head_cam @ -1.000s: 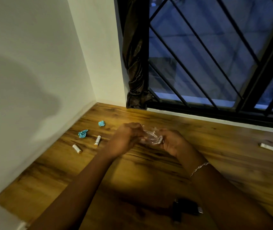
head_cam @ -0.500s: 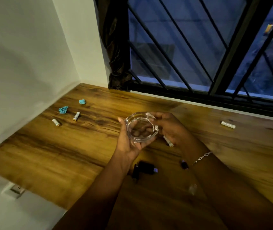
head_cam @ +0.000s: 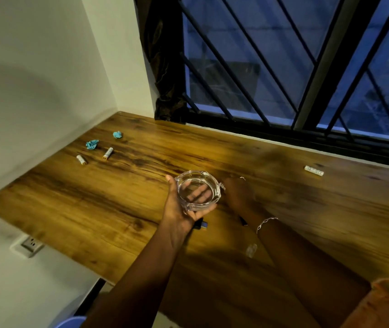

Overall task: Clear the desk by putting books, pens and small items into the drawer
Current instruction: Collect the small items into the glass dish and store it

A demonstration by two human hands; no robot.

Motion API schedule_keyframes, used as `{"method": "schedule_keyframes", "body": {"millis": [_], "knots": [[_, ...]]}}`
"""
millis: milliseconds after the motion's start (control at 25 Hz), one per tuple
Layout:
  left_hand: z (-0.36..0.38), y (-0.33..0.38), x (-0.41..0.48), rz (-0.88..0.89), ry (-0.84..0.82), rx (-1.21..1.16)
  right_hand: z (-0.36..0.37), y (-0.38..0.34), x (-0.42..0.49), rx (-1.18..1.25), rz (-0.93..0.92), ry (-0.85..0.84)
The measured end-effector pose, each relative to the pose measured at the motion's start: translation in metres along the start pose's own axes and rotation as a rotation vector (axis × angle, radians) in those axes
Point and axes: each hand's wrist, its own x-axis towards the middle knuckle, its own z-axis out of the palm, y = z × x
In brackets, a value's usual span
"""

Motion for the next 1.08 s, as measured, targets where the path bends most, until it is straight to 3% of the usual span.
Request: {"method": "schedule_keyframes", "body": {"millis": [80,200,320,440,520,600,720,920,1080], "knots": [[-0.002,-0.006,-0.002,-0.002,0.010,0.008,-0.016,-0.003,-0.003,0.144,0.057,0.099],[0.003,-0.016,-0.005,-0.033,0.004,0.000,-0.062,-0.022,-0.019,0.354,-0.180,0.206],[0.013,-0.027,-0.008,-0.052,-0.040,0.025,-0.085,-0.037,-0.041,0.248,-0.446,0.004],[0.022,-0.040,-0.010,-0.093,-0.087,0.042,-0.074,-0.026,-0.051,0.039,-0.451,-0.110],[0.025,-0.049,-0.010,-0.110,-0.101,0.068,-0.077,-0.015,-0.059,0.079,-0.493,-0.104],[0.025,-0.056,-0.008,-0.112,-0.113,0.108,-0.089,0.003,-0.069,0.288,-0.500,-0.088],[0.022,-0.063,-0.004,-0.133,-0.136,0.160,-0.110,0.056,-0.098,0.407,-0.314,-0.012],[0.020,-0.071,-0.003,-0.168,-0.146,0.172,-0.098,0.108,-0.165,0.004,0.083,-0.439],[0.024,-0.076,-0.003,-0.177,-0.100,0.151,-0.067,0.106,-0.187,-0.016,0.216,-0.436]]}}
